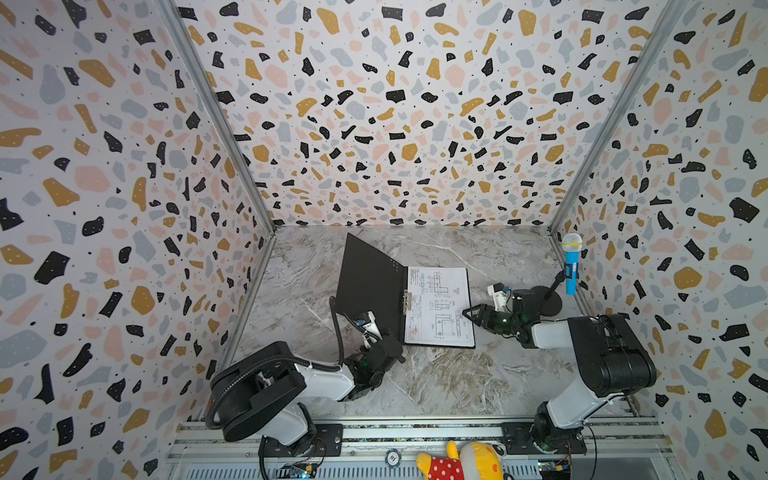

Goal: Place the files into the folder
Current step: 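Lift the black cover upright with the left gripper, then swing the cover over onto the sheets with the left gripper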

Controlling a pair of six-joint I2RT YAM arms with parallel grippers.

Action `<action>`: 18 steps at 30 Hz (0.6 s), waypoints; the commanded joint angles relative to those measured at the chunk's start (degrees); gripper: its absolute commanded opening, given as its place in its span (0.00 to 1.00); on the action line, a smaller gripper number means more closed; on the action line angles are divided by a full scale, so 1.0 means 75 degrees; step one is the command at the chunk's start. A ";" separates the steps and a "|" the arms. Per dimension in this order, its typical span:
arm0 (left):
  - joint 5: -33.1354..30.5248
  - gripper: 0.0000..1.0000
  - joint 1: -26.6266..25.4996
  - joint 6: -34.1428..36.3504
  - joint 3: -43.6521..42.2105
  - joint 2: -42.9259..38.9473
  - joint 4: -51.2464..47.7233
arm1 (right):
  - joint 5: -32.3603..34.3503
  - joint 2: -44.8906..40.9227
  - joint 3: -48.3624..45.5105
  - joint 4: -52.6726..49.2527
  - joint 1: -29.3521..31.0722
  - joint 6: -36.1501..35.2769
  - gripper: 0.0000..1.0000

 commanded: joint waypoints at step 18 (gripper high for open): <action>-0.3757 0.72 -0.2168 0.1606 0.5173 0.2987 -0.5979 | 0.0388 0.0160 0.0044 -0.1467 0.0051 -0.0270 0.65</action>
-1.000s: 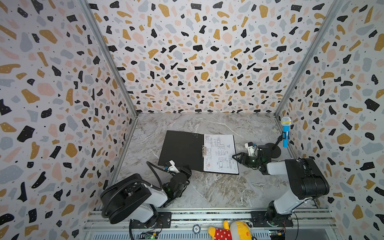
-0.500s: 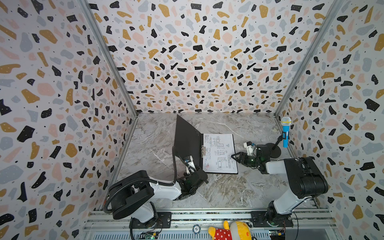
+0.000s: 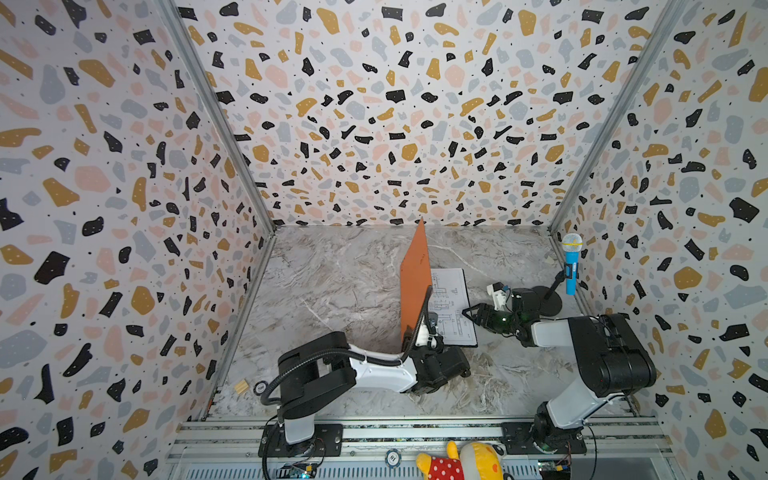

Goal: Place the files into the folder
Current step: 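Swing the cover over onto the sheets with the left gripper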

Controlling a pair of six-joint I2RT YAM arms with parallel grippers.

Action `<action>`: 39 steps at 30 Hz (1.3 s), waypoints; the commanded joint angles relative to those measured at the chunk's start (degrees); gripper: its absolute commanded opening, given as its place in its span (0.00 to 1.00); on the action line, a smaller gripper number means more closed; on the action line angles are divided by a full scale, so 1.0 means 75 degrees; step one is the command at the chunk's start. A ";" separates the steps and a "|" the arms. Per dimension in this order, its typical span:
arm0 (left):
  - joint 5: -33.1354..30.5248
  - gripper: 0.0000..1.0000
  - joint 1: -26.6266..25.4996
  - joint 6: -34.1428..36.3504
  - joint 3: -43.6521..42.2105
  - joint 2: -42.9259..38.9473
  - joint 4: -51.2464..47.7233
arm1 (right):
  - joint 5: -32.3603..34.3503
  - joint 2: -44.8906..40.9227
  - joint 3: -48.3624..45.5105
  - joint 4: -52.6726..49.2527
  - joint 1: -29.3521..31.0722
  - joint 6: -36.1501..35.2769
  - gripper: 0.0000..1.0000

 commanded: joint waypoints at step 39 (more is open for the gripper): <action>0.1344 1.00 -0.0874 0.3344 -0.2130 -0.3968 0.3844 | 0.0055 -0.0386 -0.0224 -0.1482 -0.0773 -0.0173 0.67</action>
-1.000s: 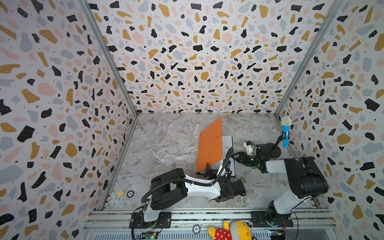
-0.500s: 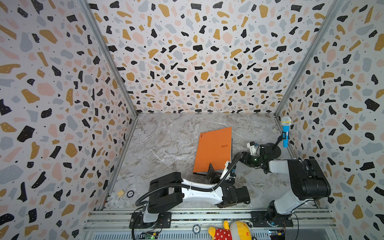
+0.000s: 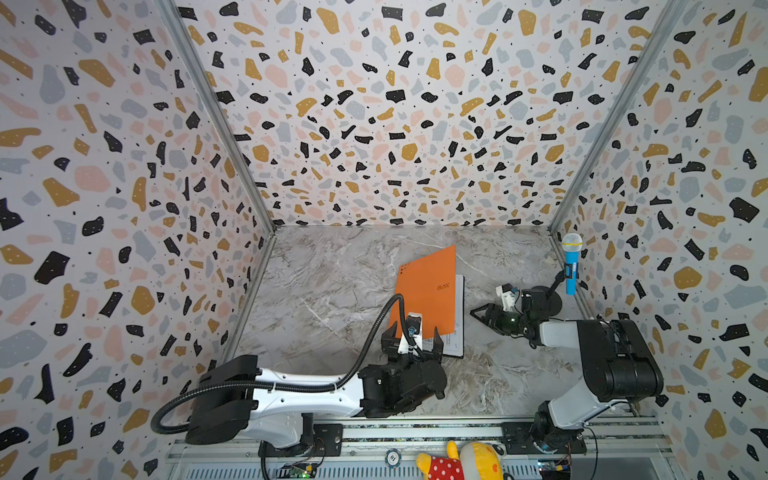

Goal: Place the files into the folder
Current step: 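Swing the cover over onto the sheets with the left gripper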

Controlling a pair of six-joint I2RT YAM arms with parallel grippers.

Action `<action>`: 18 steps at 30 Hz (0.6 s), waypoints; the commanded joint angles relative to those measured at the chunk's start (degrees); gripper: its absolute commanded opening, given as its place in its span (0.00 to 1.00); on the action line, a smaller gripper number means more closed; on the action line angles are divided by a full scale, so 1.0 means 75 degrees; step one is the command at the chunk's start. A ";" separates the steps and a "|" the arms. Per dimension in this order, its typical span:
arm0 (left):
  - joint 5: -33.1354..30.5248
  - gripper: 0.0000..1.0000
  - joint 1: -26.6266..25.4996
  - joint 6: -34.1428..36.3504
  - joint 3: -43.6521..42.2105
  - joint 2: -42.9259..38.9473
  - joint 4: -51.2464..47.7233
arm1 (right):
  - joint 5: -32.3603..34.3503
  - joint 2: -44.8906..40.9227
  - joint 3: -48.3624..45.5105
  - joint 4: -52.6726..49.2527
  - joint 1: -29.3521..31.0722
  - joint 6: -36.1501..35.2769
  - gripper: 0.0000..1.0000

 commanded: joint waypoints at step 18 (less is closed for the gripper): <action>0.4522 1.00 0.4131 -0.1240 -0.1407 -0.1261 0.0718 | 0.0174 -0.0133 -0.0357 -0.0381 0.0173 0.0382 0.67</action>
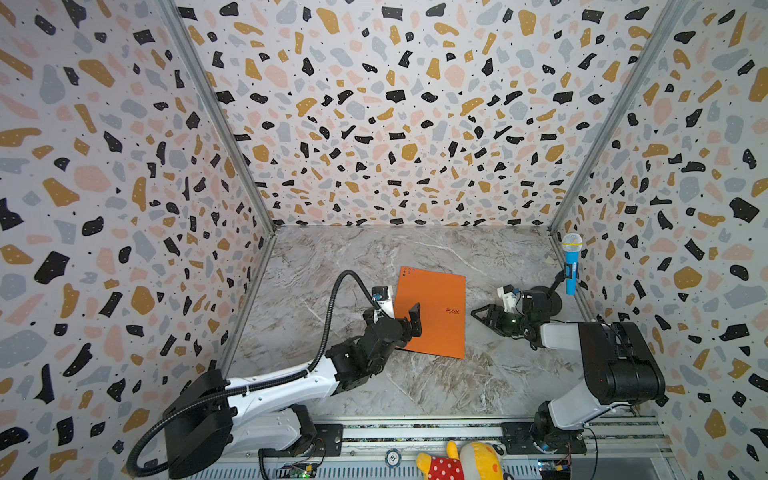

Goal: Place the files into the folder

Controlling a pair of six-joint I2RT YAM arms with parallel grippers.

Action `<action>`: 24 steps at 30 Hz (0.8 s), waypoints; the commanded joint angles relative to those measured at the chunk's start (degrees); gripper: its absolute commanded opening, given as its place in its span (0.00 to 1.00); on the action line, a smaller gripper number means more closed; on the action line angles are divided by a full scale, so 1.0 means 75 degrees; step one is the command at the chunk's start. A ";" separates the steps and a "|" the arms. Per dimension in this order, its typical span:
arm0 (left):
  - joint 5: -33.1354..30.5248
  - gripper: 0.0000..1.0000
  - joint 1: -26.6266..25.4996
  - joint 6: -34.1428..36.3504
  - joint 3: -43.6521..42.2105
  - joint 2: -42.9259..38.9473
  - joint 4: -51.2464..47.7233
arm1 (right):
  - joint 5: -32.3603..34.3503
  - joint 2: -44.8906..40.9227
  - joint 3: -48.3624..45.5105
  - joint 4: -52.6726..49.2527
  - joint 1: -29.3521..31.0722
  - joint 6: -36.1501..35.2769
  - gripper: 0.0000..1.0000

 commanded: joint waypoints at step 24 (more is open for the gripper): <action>0.3777 1.00 0.2269 -0.0937 -0.0266 0.3698 0.1558 | 0.0201 0.1159 0.0858 -0.0055 0.1092 0.0739 0.67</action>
